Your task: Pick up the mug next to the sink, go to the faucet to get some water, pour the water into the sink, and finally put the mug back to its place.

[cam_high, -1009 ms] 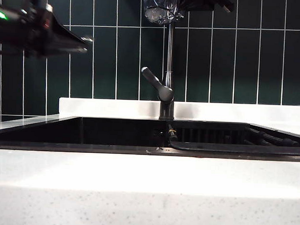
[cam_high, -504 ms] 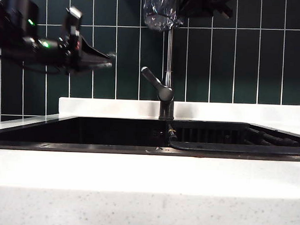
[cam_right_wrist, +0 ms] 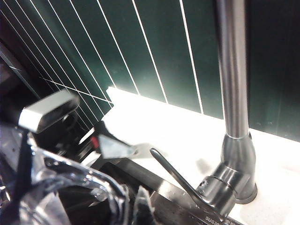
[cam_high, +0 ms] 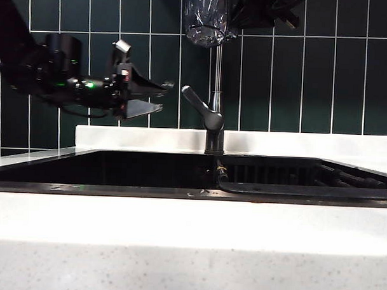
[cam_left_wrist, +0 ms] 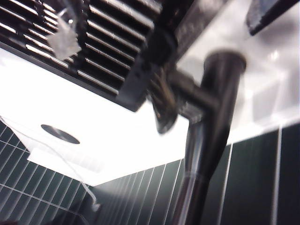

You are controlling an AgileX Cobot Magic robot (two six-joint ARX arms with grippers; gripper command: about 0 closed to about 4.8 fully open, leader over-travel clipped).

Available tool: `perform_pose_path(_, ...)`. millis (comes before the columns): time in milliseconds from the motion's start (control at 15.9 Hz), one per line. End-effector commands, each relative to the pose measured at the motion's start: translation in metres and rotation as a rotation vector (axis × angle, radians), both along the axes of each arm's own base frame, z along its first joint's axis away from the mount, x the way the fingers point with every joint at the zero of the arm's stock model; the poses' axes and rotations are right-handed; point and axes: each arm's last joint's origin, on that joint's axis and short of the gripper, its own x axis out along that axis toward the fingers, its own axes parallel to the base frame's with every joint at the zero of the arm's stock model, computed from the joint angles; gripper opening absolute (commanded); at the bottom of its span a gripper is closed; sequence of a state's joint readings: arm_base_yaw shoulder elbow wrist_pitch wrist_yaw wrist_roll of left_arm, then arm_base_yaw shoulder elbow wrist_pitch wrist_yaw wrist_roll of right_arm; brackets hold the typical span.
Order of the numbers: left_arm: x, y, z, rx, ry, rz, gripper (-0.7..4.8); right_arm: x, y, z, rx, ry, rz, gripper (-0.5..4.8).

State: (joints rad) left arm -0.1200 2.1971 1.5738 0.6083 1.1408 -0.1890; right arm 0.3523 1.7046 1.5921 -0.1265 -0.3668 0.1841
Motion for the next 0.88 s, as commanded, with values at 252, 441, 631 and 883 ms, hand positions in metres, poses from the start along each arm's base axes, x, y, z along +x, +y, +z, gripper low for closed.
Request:
perform_pose_path(252, 0.015, -0.027, 0.022, -0.013, -0.089, -0.1, 4.55, -0.002, 0.0, 0.006, 0.004, -0.021, 0.005, -0.07)
perform_pose_path(441, 0.019, -0.039, 0.021, -0.014, -0.095, -0.117, 4.55, -0.002, 0.0, 0.005, 0.001, -0.015, 0.005, -0.07)
perform_pose_path(631, 0.018, -0.044, 0.018, -0.011, -0.1, -0.128, 4.53, -0.002, 0.0, 0.005, -0.002, -0.016, 0.006, -0.07)
perform_pose_path(883, 0.019, -0.044, 0.02, -0.008, -0.161, -0.103, 4.25, -0.002, 0.0, 0.005, -0.003, -0.015, 0.006, -0.07)
